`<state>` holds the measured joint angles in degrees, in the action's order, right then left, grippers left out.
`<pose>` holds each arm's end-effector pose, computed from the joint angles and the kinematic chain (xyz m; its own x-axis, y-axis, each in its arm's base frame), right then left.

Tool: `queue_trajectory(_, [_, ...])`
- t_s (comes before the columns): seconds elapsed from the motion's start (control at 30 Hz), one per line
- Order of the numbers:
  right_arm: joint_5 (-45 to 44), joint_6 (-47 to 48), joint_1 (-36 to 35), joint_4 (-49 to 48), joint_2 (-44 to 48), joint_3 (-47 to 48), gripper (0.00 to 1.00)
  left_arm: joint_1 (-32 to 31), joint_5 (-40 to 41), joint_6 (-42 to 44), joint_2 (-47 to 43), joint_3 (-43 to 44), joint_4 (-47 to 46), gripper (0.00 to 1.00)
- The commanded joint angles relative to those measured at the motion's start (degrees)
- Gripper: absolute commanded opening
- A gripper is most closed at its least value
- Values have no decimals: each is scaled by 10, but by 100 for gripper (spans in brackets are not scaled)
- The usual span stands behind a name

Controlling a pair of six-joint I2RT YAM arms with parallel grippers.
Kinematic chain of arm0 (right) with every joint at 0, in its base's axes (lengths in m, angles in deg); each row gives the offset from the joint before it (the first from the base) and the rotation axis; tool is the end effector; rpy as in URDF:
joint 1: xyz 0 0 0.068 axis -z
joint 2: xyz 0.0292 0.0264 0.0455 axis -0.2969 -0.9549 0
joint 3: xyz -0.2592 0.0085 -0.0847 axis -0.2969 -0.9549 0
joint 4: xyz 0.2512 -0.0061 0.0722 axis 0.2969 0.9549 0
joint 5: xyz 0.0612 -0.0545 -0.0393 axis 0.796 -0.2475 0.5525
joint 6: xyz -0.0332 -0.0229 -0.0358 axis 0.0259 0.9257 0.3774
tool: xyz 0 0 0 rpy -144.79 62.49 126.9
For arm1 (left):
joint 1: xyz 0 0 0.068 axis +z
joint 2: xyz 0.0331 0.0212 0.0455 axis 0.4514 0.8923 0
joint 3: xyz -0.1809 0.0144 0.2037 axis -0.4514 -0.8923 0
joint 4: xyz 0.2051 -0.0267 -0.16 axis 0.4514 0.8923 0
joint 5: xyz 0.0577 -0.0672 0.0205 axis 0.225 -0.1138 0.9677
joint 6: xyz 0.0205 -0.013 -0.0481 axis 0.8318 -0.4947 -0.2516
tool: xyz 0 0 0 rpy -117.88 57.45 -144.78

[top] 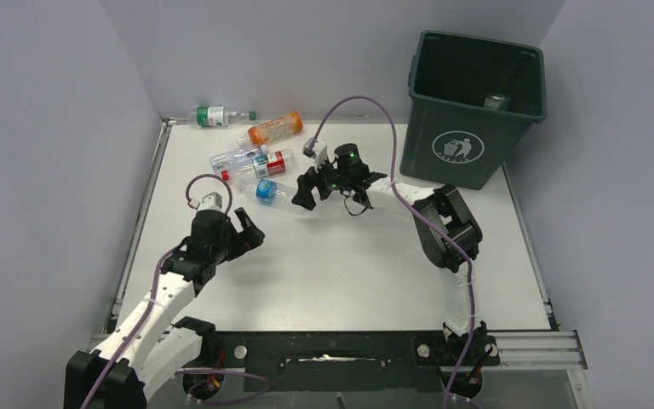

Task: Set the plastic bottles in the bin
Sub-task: Pick up the plastic bottle at the center of the board.

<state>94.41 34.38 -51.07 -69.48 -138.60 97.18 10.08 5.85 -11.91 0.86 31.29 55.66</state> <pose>0.3823 0.2781 0.1869 -0.4291 -0.2463 -0.8690 -0.8388 0.4656 0.2822 0.1808 -0.0532 0.2104 -0.6368 -0.4841 -0.6001 -0.1978 0.8549 -0.4797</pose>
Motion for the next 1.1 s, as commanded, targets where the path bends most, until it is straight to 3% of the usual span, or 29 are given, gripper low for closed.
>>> queue_trajectory(0.0, [21, 16, -2, -24, -28, 42, 98, -2, 51, -12, -24, 48, 29, 89])
queue_trajectory(0.23, [24, 16, -31, -51, -67, 48, 98, -6, 127, -63, -52, 76, 105, 88])
queue_trajectory(0.37, [39, 11, -32, -57, -91, 51, 98, -8, 164, -83, -62, 79, 102, 87])
queue_trajectory(0.8, [33, 11, -43, -70, -113, 41, 100, -47, 180, -114, 7, 76, 55, 86])
queue_trajectory(1.07, [32, 15, -44, -56, -112, 44, 84, -94, 218, -131, -2, 76, 66, 86])
